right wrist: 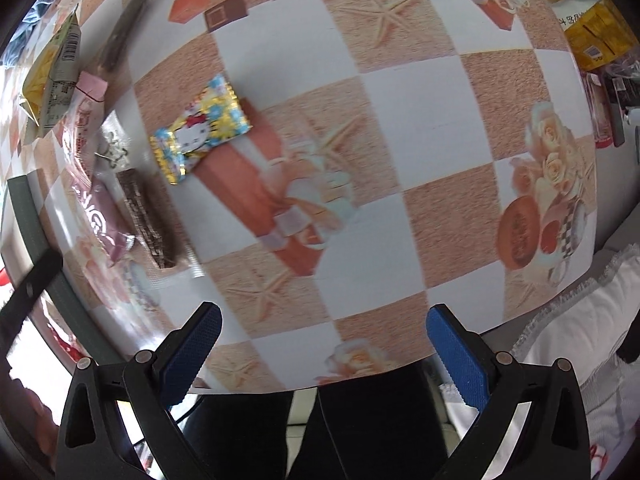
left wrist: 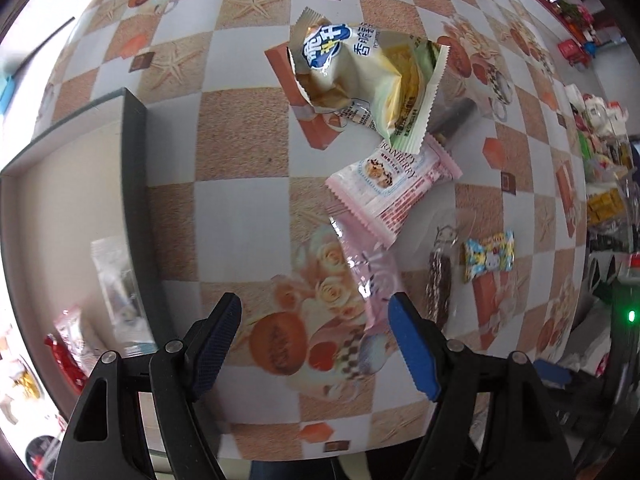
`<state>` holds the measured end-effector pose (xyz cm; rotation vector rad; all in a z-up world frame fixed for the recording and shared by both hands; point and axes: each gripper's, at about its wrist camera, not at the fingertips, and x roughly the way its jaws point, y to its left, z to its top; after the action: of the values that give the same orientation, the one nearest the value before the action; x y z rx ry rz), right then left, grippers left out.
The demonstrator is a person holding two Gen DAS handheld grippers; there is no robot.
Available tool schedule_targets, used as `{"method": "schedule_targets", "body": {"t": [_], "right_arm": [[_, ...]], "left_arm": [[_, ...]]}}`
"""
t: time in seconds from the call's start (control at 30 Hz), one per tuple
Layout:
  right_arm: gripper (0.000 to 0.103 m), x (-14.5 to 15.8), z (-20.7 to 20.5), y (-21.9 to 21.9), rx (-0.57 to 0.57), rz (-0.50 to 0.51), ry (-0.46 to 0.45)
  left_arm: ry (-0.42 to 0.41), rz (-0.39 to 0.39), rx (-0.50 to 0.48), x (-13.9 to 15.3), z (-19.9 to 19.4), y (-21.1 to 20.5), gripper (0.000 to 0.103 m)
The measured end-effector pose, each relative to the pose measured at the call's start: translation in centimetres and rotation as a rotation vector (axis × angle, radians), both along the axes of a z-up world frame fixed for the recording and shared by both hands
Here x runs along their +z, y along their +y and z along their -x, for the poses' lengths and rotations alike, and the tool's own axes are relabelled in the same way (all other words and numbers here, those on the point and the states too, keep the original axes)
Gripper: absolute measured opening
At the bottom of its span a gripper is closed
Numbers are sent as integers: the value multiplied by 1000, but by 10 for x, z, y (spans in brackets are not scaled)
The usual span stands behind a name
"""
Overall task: Organize snacks
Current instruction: 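Move both tools from the box back over the snacks on the table, then grasp the pink wrapper bar with the left tool while the right tool grasps the Hello Kitty candy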
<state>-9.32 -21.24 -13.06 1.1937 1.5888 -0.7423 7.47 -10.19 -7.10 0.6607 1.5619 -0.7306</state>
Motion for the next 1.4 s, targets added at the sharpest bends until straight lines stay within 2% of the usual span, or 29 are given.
{"method": "schedule_targets", "body": {"t": [0.1,0.23,0.33,0.43,0.53,0.67,0.77,0.93,1.1,1.2,1.33,1.4], "right_arm": [[103,-3,5,2,45,10,0],[103,-3,-1,11,125,25,-7],[103,-6,-11,18,232,65,-14],[103,-1,-34,23,412,139,-5],[103,7,-61,30,640,239,-3],[103,11,-98,48,937,325,-47],[103,9,-121,62,1101,352,-84],[103,-4,-149,77,1297,364,-107],[103,-5,-161,82,1385,334,-177],[103,-11,-169,64,1316,224,-186],[100,-9,-177,52,1271,233,-178],[92,-4,-177,51,1269,238,-198]], "left_arm": [[25,-16,30,-11,1,-6,79],[23,-39,18,-21,9,-13,79],[19,-52,10,-29,13,-19,79],[4,-75,6,-38,15,-25,79],[-12,-90,6,-45,12,-27,79],[-54,-101,-31,-47,4,-25,79],[-60,-102,-30,-48,-2,-19,79],[-70,-110,-55,-47,-3,-16,80],[-94,-118,-86,-53,11,-28,80],[-93,-116,-95,-53,13,-32,80],[-88,-120,-109,-53,14,-36,80],[-89,-109,-117,-51,19,-41,70]]}}
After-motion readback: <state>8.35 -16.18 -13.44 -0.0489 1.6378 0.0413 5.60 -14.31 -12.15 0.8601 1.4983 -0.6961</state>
